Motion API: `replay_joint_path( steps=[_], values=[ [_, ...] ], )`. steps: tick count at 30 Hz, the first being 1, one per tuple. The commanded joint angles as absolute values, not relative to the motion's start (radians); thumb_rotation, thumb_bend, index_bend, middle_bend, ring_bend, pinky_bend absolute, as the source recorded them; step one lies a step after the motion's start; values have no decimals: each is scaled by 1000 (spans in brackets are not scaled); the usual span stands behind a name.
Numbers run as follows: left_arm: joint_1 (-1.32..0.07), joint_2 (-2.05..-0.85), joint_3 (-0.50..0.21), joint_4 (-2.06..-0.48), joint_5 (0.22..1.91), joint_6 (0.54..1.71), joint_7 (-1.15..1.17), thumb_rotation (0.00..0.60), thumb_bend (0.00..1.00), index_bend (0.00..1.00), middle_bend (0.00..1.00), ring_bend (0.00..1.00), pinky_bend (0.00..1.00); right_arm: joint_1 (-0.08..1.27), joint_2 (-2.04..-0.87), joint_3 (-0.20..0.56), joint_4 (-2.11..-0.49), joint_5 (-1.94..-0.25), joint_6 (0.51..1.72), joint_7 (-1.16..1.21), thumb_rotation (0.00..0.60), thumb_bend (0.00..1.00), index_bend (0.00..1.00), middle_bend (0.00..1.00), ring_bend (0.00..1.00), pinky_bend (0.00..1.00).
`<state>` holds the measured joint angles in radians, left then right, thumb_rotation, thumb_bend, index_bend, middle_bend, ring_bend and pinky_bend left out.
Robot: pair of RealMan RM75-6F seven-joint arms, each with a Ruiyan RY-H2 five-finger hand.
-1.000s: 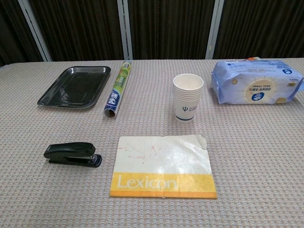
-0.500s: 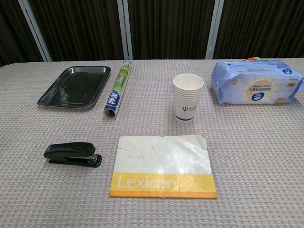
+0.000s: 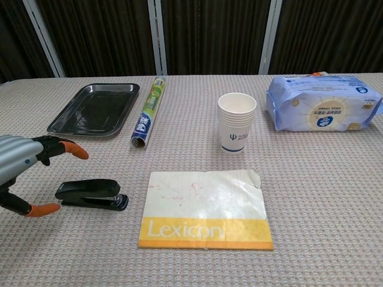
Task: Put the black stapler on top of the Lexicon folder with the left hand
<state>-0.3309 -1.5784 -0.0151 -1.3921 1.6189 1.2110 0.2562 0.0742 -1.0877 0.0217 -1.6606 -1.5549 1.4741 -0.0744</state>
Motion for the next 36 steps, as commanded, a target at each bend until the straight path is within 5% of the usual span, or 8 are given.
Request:
replay_joint_path(
  steps=[1, 17, 26, 36],
  values=[
    [-349, -1617, -4, -1352, 1622, 1194, 249, 600, 225, 269, 206, 171, 348, 73, -1085, 21, -1661, -1557, 1476, -71, 600, 125, 0, 0, 0, 0],
    [-389, -1755, -44, -1203, 1633, 1258, 270, 600, 491, 536, 418, 356, 491, 71, -1066, 16, -1667, -1554, 1466, -50, 600, 125, 0, 0, 0, 0],
    [-433, -1775, -58, -1245, 1690, 1315, 185, 600, 491, 573, 444, 383, 511, 70, -1062, 18, -1670, -1546, 1463, -46, 600, 125, 0, 0, 0, 0],
    [-534, -1819, -94, -1326, 1683, 1216, 198, 600, 466, 580, 450, 384, 513, 61, -1049, 20, -1678, -1556, 1485, -25, 600, 126, 0, 0, 0, 0]
  ],
)
